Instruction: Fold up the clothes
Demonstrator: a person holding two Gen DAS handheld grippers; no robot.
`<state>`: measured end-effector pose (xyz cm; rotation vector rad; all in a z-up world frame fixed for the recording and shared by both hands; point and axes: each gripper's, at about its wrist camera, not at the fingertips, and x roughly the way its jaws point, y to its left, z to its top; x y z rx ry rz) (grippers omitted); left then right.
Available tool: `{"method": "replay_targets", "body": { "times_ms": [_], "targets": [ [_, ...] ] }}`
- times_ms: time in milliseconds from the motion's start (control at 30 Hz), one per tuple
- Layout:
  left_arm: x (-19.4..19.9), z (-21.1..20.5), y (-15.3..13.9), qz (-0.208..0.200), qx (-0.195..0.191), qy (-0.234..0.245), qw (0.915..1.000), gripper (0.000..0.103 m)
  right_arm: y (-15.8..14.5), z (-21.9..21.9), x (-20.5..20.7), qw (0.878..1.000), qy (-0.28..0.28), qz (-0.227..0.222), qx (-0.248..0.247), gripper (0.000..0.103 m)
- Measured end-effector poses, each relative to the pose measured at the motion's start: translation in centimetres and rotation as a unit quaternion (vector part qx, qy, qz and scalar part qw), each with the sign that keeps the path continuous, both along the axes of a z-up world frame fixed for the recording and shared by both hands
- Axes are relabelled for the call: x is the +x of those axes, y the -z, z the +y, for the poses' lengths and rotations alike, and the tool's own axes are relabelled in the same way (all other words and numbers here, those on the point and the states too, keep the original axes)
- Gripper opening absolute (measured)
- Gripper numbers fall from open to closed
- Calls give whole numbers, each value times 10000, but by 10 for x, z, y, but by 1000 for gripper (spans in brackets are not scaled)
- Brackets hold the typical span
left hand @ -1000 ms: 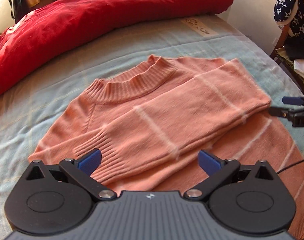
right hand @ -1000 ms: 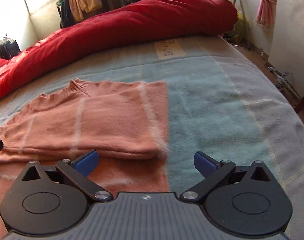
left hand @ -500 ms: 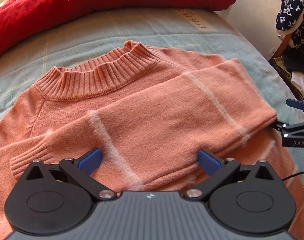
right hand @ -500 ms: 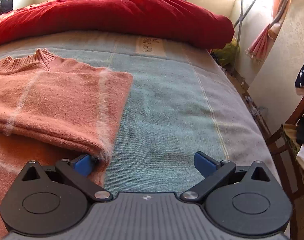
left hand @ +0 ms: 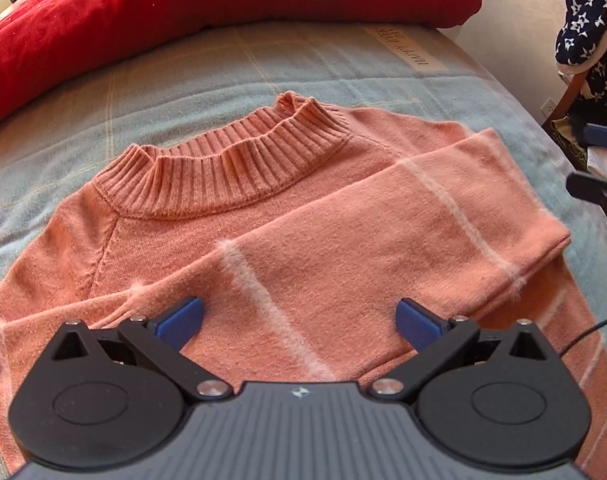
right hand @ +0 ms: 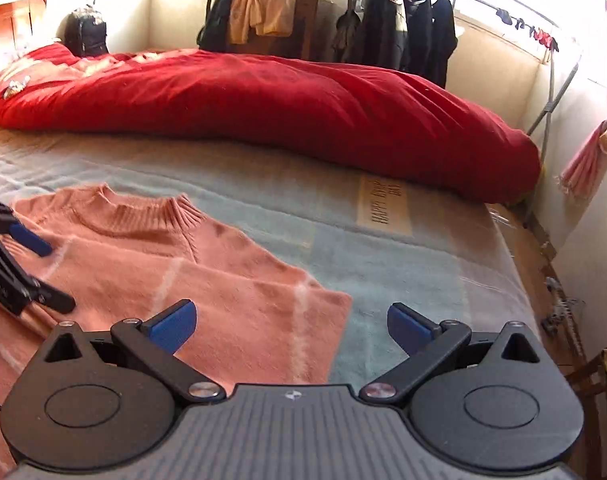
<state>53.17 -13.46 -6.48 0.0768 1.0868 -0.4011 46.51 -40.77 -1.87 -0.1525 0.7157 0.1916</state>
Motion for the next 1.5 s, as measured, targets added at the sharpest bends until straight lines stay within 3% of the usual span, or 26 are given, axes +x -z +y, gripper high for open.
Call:
{"method": "replay_targets", "body": {
  "times_ms": [100,200,400,500,567,667,700,767,867,1067,1500],
  "targets": [
    [-2,3,0,-53,-69,28,10000,102,24,8,29,9995,-69,166,249,103],
    [-3,7,1,-92,-119,98,9998,102,62,9,48,9977,20,630,255,103],
    [-5,14,4,-201,-256,124,9994,102,78,-2,46,9951,223,623,728,103],
    [-9,12,-6,-138,-156,8,9998,102,53,9,41,9962,361,594,517,103],
    [-15,17,-9,-144,-214,-84,9996,102,38,15,26,9957,192,420,809,103],
    [-22,23,-4,-128,-192,-167,9996,102,44,29,15,9936,-35,667,907,103],
    [-23,24,0,-116,-143,-180,9997,102,58,35,15,9934,-44,890,718,103],
    [-24,22,5,-198,-78,-142,9997,102,77,36,9,9945,89,787,688,103],
    [-22,20,5,-203,-34,-160,9997,102,77,38,7,9946,191,694,741,103],
    [-20,18,0,-111,11,-307,9995,102,74,38,15,9926,223,952,714,103],
    [-49,32,-36,-285,72,-597,9978,102,66,38,22,9886,460,1287,638,103]
  ]
}}
